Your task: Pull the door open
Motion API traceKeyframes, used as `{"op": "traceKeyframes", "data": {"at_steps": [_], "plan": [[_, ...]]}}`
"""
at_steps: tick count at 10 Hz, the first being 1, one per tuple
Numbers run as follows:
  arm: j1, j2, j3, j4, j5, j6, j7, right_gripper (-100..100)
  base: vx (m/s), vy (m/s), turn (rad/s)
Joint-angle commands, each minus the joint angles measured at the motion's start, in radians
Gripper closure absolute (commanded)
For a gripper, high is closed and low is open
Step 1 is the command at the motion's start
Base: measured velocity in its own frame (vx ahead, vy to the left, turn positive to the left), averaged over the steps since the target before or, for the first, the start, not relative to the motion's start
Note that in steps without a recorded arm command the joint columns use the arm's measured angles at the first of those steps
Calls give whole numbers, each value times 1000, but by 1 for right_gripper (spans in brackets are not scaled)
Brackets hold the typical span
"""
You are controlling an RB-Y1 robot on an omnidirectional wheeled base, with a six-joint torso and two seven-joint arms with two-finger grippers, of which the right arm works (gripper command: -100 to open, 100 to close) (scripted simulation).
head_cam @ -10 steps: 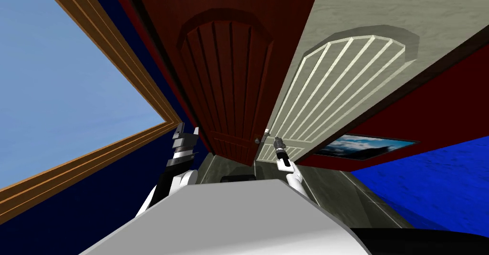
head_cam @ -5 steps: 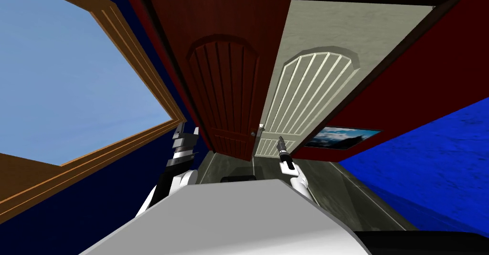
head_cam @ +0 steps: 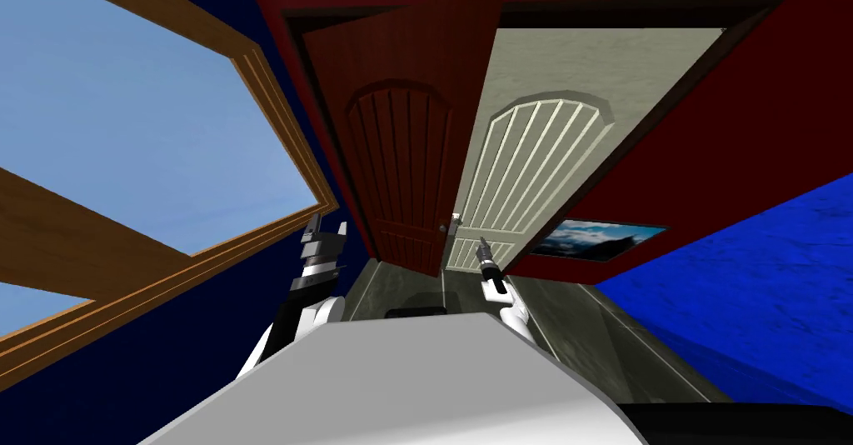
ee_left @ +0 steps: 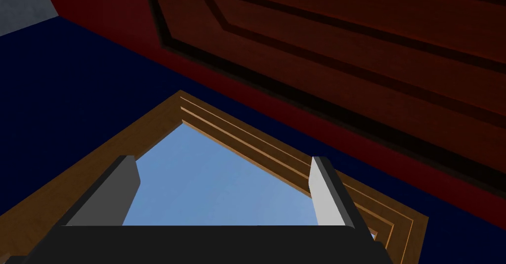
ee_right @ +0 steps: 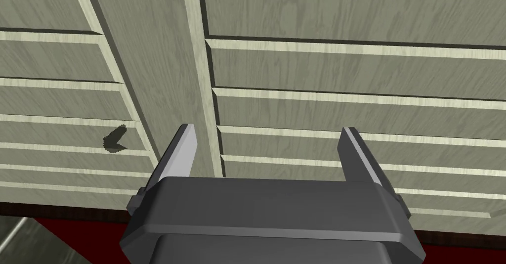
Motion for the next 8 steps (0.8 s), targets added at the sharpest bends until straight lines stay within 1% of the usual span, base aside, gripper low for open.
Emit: {"op": "traceKeyframes", "data": {"at_steps": [1,2,3,4,5,6,7,8], "plan": [[-23,14,30,-2,3,-12,-4,-100,103,119,212],[-31,20,40,-5,5,-14,-5,-100,151,156,185],[-32,18,29,16,4,-24,0,-100,71,71,24],[-16,3,5,23,1,-21,0,-100,-53,-60,-189],[-9,-4,-6,26,-1,-18,1,-100,-96,-122,-174],[4,-20,-31,34,-4,-14,2,-100,-121,-140,-171],[11,-31,-46,39,-7,-11,3,-100,-113,-119,-139],[19,-43,-65,45,-9,-7,5,-100,-79,-63,-116]]}}
